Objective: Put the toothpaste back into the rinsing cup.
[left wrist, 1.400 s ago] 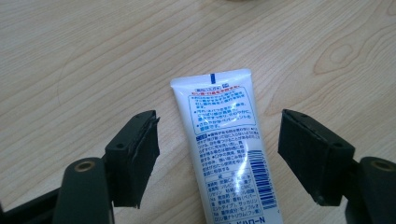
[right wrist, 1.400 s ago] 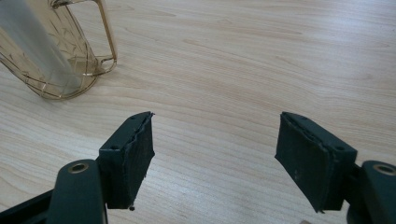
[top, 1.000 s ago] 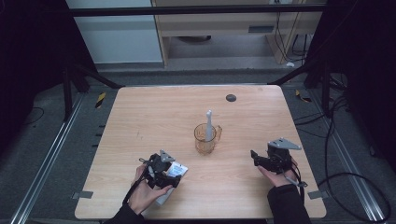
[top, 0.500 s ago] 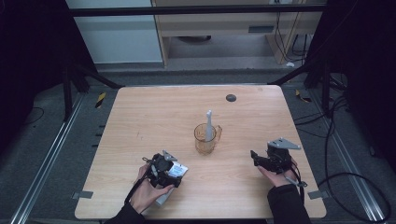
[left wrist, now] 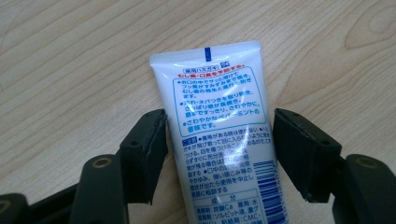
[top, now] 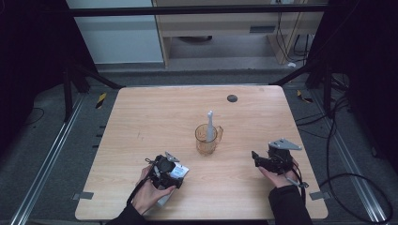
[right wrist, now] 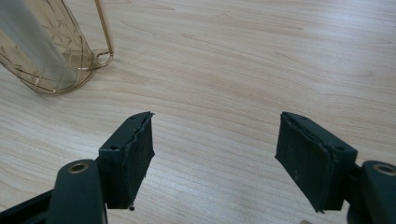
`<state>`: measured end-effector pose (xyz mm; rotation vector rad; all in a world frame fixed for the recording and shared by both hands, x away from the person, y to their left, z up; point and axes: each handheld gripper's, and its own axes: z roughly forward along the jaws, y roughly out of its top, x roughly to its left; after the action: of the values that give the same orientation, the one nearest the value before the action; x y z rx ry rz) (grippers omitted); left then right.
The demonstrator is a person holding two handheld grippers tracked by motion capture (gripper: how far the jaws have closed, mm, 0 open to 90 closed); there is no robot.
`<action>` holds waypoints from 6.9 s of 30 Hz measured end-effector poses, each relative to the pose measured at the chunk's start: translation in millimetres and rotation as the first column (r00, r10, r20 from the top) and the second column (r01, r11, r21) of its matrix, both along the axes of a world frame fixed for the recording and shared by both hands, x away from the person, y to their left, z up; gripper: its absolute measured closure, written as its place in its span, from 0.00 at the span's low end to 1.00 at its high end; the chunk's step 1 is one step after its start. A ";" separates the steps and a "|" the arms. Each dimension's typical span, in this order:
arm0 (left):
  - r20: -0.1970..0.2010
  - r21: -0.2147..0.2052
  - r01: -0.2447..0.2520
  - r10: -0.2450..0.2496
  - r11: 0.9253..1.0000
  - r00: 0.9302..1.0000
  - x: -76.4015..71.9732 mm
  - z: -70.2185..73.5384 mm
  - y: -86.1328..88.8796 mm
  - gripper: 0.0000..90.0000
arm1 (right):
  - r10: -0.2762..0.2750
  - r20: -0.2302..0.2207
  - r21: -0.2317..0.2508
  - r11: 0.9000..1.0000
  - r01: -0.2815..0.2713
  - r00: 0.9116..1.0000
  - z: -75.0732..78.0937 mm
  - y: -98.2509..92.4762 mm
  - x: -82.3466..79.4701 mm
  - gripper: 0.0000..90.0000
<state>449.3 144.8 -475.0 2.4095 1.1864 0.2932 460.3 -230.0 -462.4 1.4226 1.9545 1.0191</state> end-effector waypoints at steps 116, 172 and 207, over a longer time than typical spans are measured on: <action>0.481 -0.508 0.063 0.223 0.859 0.848 96.2 118.6 -56.0 0.76 | -0.013 0.049 0.002 1.000 0.013 0.999 -6.3 -6.9 1.4 0.27; 0.433 -0.450 0.072 0.147 0.890 0.889 98.9 64.2 -74.5 0.74 | -0.004 0.034 -0.017 1.000 0.004 0.999 -9.1 -4.1 2.6 0.27; 0.411 -0.291 0.108 0.022 0.950 0.911 74.9 58.1 -60.7 0.60 | -0.004 0.031 -0.019 1.000 0.005 0.999 -8.7 -1.8 1.6 0.27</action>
<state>524.2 84.0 -416.9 1.9719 0.9071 0.5294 461.9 -231.8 -471.2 1.3921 1.9326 1.0117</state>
